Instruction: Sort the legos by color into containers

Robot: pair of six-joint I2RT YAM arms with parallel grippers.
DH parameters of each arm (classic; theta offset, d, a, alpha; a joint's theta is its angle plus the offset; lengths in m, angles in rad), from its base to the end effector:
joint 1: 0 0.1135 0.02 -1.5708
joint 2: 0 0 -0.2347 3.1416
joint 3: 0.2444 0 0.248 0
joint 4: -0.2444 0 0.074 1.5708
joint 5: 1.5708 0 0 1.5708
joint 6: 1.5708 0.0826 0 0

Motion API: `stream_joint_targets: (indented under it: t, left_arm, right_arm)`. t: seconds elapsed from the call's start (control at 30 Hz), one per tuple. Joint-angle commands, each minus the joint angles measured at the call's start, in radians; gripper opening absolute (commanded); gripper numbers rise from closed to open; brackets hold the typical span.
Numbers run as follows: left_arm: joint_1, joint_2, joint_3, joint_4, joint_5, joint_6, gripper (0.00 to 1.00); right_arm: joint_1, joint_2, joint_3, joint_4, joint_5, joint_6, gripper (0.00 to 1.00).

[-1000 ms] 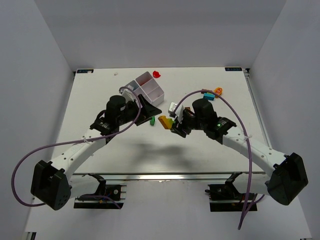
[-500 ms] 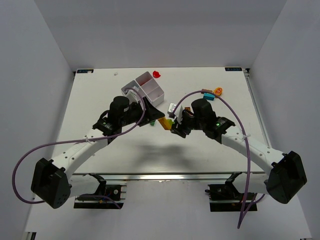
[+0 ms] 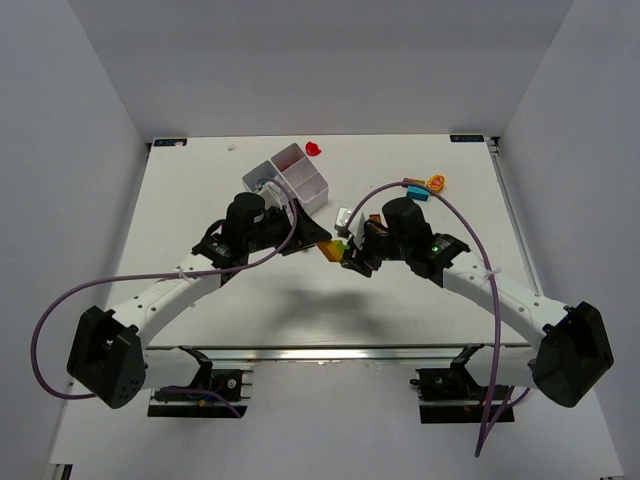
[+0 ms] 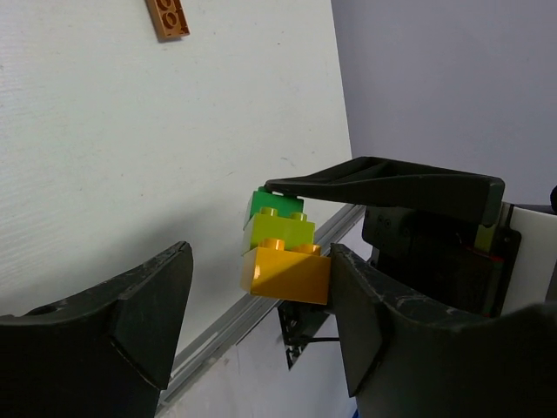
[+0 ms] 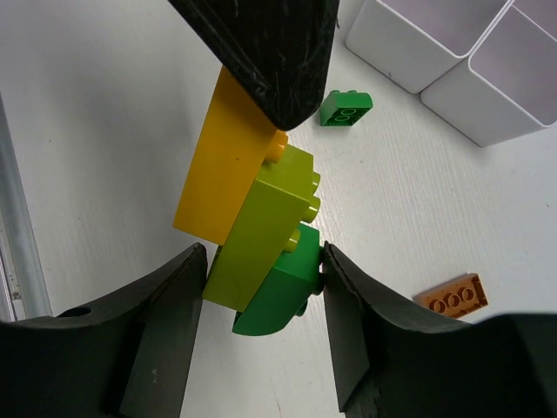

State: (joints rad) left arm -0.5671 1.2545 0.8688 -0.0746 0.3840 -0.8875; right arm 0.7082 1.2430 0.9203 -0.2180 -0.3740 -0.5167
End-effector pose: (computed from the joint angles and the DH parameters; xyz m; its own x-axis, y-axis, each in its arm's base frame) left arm 0.2596 -0.2020 0.2347 -0.8423 -0.3160 -0.4366 0.2026 0.5650 -0.7998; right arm 0.2242 0.2317 0.2386 0.0767 -0.5397 -0.8383 -0.9264 0.2722 -0.2600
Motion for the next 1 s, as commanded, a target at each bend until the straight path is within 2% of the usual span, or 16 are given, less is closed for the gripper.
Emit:
stream_joint_targets:
  t: [0.0,0.13,0.37,0.67,0.97]
  left_arm:
    - [-0.008,-0.007,0.018,0.003,0.03,0.027,0.73]
    - [-0.008,-0.012,0.016,-0.017,0.027,0.039,0.7]
    - [-0.01,0.013,0.035,-0.05,0.05,0.061,0.58]
    - [-0.011,0.06,0.101,-0.163,0.081,0.143,0.58]
    - [-0.011,0.082,0.121,-0.211,0.098,0.179,0.58]
  right_arm:
    - [0.004,0.007,0.035,0.002,-0.025,-0.022,0.06]
    - [0.005,0.013,0.035,-0.001,-0.029,-0.032,0.06]
    - [0.004,0.019,0.032,-0.015,-0.032,-0.057,0.06]
    - [0.005,0.022,0.028,-0.032,-0.029,-0.111,0.06]
    - [0.007,0.032,0.023,-0.05,-0.029,-0.161,0.07]
